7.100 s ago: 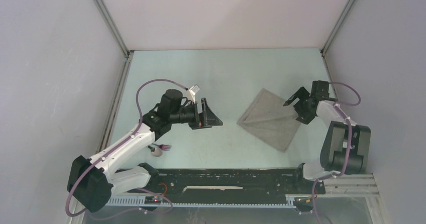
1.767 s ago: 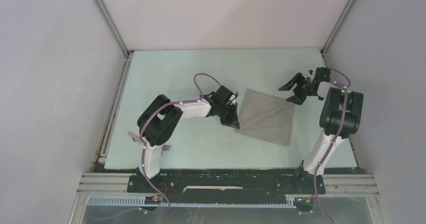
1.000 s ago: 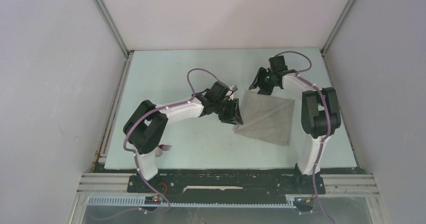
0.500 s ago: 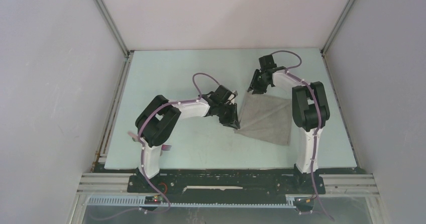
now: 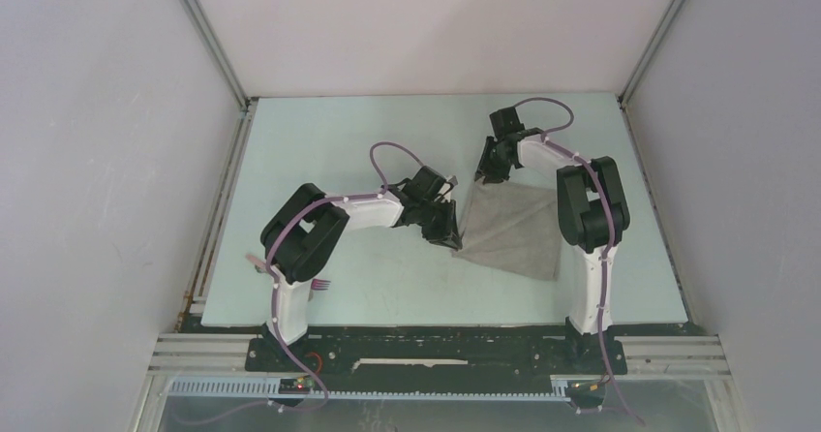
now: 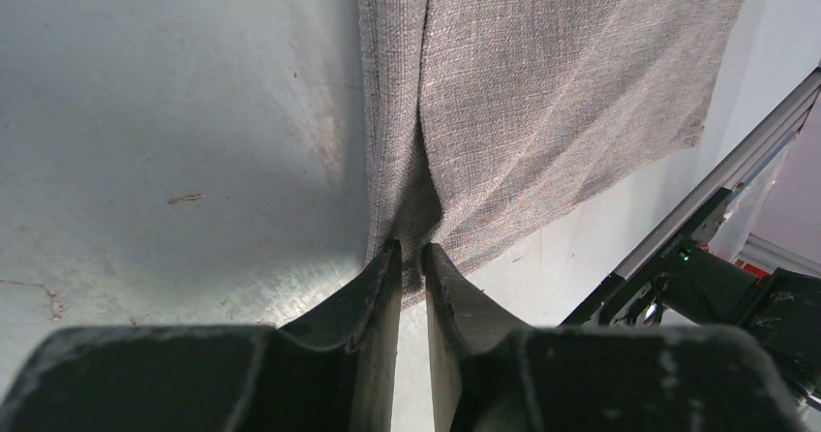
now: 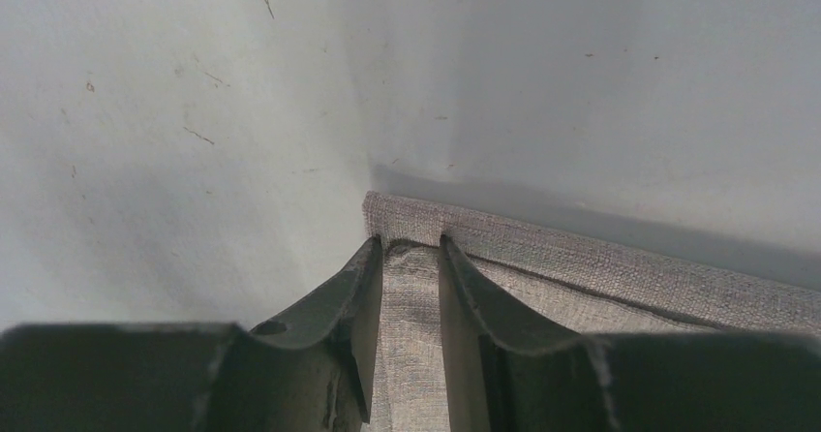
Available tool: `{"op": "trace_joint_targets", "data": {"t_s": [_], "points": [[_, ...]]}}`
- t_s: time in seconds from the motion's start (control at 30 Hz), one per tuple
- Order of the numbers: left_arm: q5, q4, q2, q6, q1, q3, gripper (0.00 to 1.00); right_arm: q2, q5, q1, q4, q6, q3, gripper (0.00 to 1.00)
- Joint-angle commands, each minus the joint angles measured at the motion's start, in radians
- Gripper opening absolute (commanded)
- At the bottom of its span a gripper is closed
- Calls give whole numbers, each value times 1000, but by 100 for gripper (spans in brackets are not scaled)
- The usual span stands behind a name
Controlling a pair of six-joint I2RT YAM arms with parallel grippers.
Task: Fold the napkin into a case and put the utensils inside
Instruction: Smooth out the upper triangle-folded napkin at the center of the board.
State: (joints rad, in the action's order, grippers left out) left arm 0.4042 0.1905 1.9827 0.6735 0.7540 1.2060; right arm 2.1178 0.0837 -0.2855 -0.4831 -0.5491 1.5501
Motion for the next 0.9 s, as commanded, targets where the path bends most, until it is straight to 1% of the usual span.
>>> {"op": "trace_joint_targets", "data": {"t_s": [0.0, 0.07, 0.1, 0.17, 0.33, 0.63, 0.87], "points": [[-9, -11, -13, -3, -4, -14, 23, 16, -39, -17, -8, -14, 33, 32], [-9, -11, -16, -2, -4, -14, 23, 10, -43, -16, -5, -13, 35, 25], [-9, -11, -16, -1, -3, -16, 23, 7, -44, -16, -2, -15, 36, 24], [-2, -14, -22, 3, -4, -18, 26, -8, -34, -11, 3, -19, 37, 23], [12, -19, -69, 3, -3, -36, 37, -37, -12, 10, 26, -26, 33, 21], [-18, 0, -157, -9, -5, -61, 52, -45, 79, 57, 58, -53, 26, 0], [-28, 1, -141, -19, -17, -42, 57, -41, 122, 62, 92, -69, 31, 0]]}}
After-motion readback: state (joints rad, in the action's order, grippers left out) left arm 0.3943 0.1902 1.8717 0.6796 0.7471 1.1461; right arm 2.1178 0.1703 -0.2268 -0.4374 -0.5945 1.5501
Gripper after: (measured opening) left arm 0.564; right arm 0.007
